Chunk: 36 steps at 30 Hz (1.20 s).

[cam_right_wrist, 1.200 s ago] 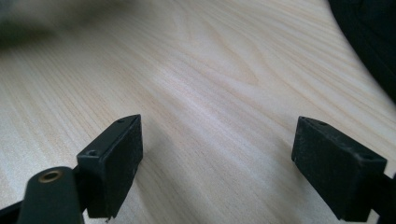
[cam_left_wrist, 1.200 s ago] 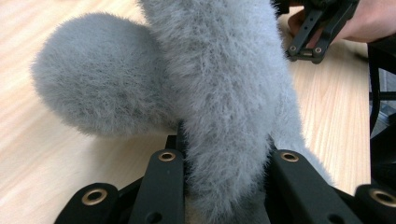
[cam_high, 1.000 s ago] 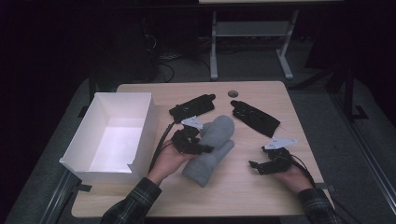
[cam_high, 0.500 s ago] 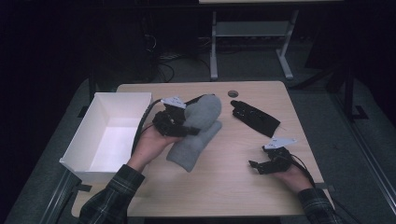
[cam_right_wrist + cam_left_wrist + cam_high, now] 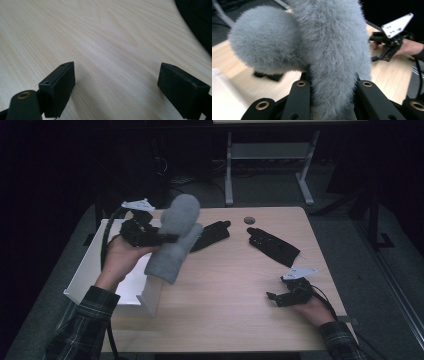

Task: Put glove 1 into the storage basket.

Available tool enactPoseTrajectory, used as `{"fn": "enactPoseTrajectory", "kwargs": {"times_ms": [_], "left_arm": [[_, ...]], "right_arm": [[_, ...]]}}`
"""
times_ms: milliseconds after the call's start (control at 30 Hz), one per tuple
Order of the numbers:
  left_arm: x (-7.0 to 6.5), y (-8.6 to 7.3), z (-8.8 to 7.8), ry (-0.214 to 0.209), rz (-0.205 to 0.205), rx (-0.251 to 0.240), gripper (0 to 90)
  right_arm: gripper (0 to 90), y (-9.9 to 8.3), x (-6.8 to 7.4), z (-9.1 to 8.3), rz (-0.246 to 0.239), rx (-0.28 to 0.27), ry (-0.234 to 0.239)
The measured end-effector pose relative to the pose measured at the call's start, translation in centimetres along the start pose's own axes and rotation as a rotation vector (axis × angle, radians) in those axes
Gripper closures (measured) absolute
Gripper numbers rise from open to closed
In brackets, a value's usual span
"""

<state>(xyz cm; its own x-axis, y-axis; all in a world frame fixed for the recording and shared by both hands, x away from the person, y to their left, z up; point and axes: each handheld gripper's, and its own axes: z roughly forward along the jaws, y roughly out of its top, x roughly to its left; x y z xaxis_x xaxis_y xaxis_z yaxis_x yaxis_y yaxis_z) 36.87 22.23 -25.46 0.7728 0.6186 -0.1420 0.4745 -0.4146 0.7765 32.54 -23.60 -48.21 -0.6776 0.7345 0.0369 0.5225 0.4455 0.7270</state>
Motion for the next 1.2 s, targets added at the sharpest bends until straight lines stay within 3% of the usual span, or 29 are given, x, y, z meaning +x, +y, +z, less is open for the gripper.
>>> {"fn": "enactPoseTrajectory", "kwargs": {"times_ms": [133, 167, 400, 533, 767, 933, 967, 1200], "left_arm": [[1.7, -0.7, -2.4, 0.038, -0.036, -0.025, 73.0], [2.6, -1.3, -3.5, 0.056, -0.063, -0.037, 73.0], [5.3, -3.2, -6.2, 0.096, -0.127, -0.065, 73.0], [6.5, -4.6, -7.2, 0.136, -0.147, -0.042, 73.0], [8.0, -7.6, -5.9, 0.155, -0.202, 0.01, 72.9], [8.9, -10.0, -4.0, 0.157, -0.244, 0.062, 72.8], [9.4, -10.8, -3.4, 0.161, -0.249, 0.092, 72.8], [10.7, -13.1, -1.1, 0.156, -0.292, 0.168, 72.0]], "right_arm": [[14.3, 0.0, 0.0, 0.0, 0.0, 0.0, 0.0], [14.3, 0.0, 0.0, 0.0, 0.0, 0.0, 0.0], [14.3, 0.0, 0.0, 0.0, 0.0, 0.0, 0.0], [14.3, 0.0, 0.0, 0.0, 0.0, 0.0, 0.0], [14.3, 0.0, 0.0, 0.0, 0.002, 0.0, 0.0], [14.3, 0.0, 0.0, 0.0, 0.001, 0.0, -0.001], [14.3, 0.0, 0.0, 0.0, 0.003, 0.0, 0.001], [14.3, 0.0, 0.0, 0.0, 0.002, 0.001, 0.0]]}}
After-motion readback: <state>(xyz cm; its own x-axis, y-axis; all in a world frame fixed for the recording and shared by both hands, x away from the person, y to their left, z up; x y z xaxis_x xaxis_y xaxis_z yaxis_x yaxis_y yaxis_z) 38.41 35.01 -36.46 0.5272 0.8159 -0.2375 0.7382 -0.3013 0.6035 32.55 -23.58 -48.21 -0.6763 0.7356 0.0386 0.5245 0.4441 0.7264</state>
